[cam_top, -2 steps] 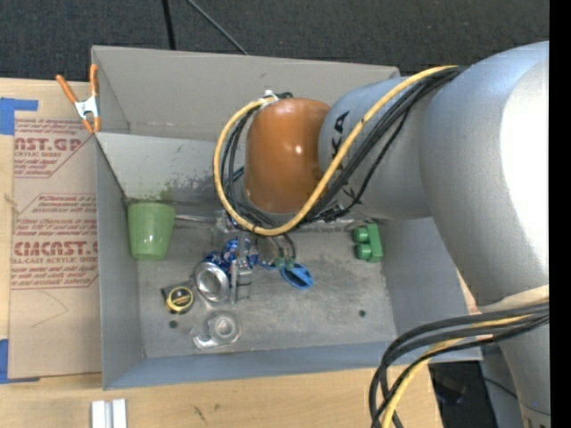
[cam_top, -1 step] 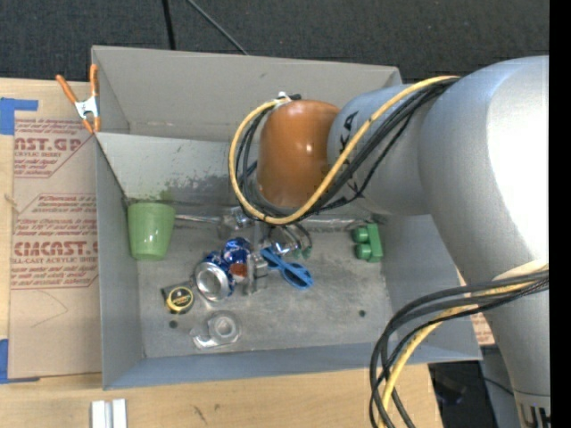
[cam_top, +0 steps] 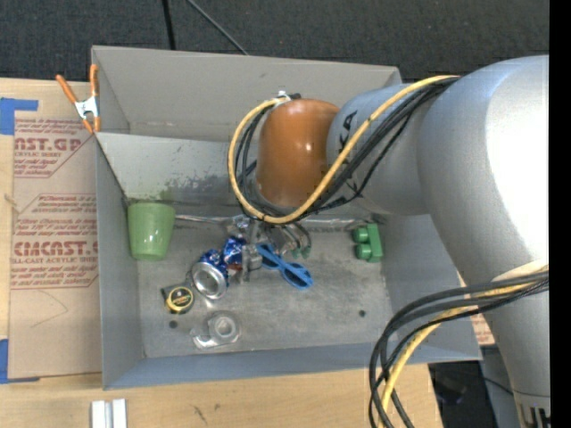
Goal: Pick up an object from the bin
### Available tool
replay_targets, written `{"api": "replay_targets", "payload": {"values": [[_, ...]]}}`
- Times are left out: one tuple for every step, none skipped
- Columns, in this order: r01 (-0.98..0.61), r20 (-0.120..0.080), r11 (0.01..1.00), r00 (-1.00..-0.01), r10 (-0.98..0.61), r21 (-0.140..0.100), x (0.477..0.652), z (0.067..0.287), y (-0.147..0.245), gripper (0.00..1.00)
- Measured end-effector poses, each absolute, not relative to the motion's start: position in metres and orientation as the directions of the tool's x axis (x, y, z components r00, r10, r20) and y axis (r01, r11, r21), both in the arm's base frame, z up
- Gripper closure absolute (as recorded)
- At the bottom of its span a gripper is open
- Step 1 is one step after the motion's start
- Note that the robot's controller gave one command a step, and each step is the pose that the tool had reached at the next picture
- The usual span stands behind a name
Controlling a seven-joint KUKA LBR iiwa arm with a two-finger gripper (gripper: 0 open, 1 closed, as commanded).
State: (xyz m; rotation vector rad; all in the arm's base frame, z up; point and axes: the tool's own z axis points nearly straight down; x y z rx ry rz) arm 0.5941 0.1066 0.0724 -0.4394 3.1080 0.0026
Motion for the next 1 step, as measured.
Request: {"api": "replay_targets", "payload": {"values": [[-0.255, -0.011, 0.967, -0.967, -0.255, 0.000, 0.5728, 0.2548, 0.1225, 1.00]]}}
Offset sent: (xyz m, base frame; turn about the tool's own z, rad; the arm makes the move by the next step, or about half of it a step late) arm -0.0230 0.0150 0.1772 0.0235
